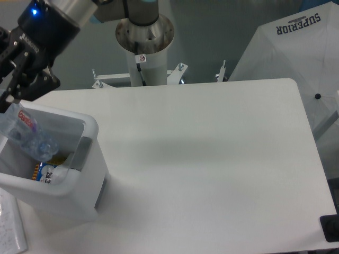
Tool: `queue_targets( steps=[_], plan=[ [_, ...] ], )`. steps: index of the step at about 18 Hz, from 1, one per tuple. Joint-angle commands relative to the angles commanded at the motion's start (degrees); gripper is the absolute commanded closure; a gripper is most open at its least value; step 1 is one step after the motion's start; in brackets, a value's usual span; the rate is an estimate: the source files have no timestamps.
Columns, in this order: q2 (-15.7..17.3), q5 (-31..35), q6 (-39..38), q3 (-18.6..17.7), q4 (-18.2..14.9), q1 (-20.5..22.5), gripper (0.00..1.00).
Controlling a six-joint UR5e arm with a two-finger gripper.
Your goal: Place the trash in the trash can
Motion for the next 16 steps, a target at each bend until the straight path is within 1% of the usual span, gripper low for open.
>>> queue_targets(
  steps=[1, 3, 6, 13, 14, 16],
  plan=[
    [0.0, 0.0, -0.1, 0.0, 0.0, 0.0, 0.00],
    [-0.3, 0.0, -0.2, 0.3, 0.0, 0.3, 0.00],
    [-0.4, 0.1, -0.5, 0.6, -0.1, 2.5, 0.00],
    [-1.0, 0.2, 0.2, 0.7, -0.1, 15.9, 0.00],
    [-1.7, 0.4, 0.2, 0.4, -0.1, 17.4, 0.00],
    [-3.9, 1.2, -0.2, 0.3, -0.3, 18.9, 0.00]
  ],
)
